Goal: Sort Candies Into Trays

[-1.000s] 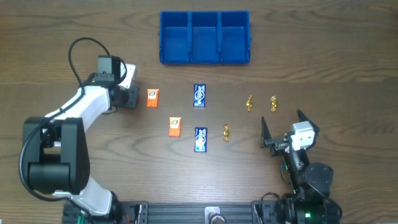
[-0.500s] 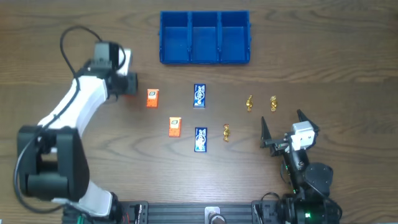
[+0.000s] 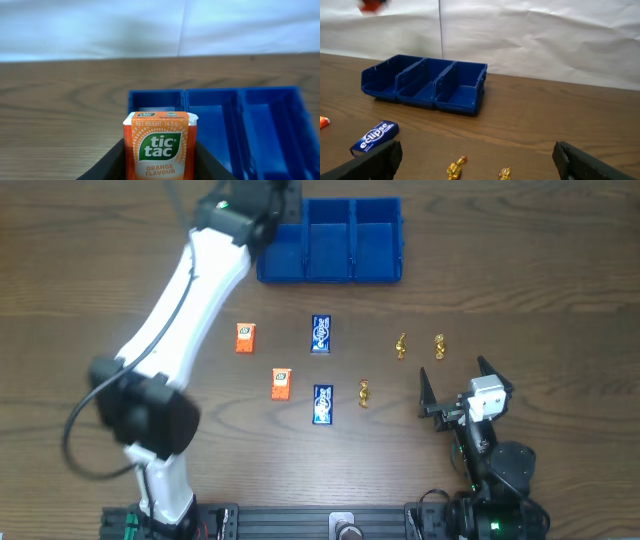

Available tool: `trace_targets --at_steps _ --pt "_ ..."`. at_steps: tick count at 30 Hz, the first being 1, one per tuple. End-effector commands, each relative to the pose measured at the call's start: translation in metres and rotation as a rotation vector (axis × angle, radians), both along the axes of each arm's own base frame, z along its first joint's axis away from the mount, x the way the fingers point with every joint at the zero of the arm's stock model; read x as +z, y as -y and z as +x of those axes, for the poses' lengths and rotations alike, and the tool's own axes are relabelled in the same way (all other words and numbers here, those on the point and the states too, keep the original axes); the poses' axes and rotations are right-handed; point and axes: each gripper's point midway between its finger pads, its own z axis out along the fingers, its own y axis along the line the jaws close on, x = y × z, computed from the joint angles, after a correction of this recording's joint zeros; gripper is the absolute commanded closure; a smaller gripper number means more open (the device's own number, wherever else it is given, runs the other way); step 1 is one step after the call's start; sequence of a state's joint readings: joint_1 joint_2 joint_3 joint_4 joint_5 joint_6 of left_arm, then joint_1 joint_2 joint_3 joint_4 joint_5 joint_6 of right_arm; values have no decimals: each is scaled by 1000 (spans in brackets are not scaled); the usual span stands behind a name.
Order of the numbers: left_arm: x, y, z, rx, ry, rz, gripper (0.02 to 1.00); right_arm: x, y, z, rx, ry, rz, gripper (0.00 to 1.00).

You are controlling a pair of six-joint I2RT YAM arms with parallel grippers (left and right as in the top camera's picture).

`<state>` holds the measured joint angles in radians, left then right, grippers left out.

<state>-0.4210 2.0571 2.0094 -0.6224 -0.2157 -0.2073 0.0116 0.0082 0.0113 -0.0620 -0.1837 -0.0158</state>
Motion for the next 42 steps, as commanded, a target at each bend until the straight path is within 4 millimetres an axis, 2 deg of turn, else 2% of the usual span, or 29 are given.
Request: trace_targets --at_steps 1,4,6,14,17,18,19,21,23,24,27,28,30,32,34,39,42 --pt "-49 8 19 35 -73 -18 787 -1 -1 0 2 3 -15 3" --pt "-81 7 24 40 -128 -18 785 -1 0 0 2 3 -15 3" --pt "-89 3 25 48 -144 -15 785 -1 -1 0 2 3 -15 3" --pt "-89 -13 31 76 -142 -18 755 -1 -1 0 2 3 -15 3" --pt "-89 -12 31 71 -143 -20 730 -1 -1 0 2 3 -15 3" --pt "-90 -12 31 71 -143 -20 698 -1 -1 0 2 3 -15 3" --pt "-89 -12 31 70 -143 -20 584 -1 -1 0 2 3 -15 3" --pt "-88 -11 30 68 -141 -20 288 -1 -1 0 2 3 -15 3" --pt "-69 -11 27 74 -112 -18 123 -1 -1 0 2 3 -15 3" --pt "-53 -12 23 77 -85 -18 91 -1 -1 0 2 3 -15 3" --pt "6 -19 -5 82 19 -42 36 -1 -1 0 2 3 -15 3" --pt "17 -24 -21 77 41 -58 36 -1 -1 0 2 3 -15 3" --pt "25 -31 -49 68 58 -70 34 -1 -1 0 2 3 -15 3" --pt "6 -46 -97 58 37 -60 40 -1 0 0 2 3 -15 3" --pt "-35 -59 -127 57 -22 -37 60 -1 -1 0 2 3 -15 3" --pt "-147 -69 -169 61 -221 -7 93 -1 -1 0 2 3 -15 3" --pt "-189 -73 -184 90 -321 1 106 -1 -1 0 2 3 -15 3"
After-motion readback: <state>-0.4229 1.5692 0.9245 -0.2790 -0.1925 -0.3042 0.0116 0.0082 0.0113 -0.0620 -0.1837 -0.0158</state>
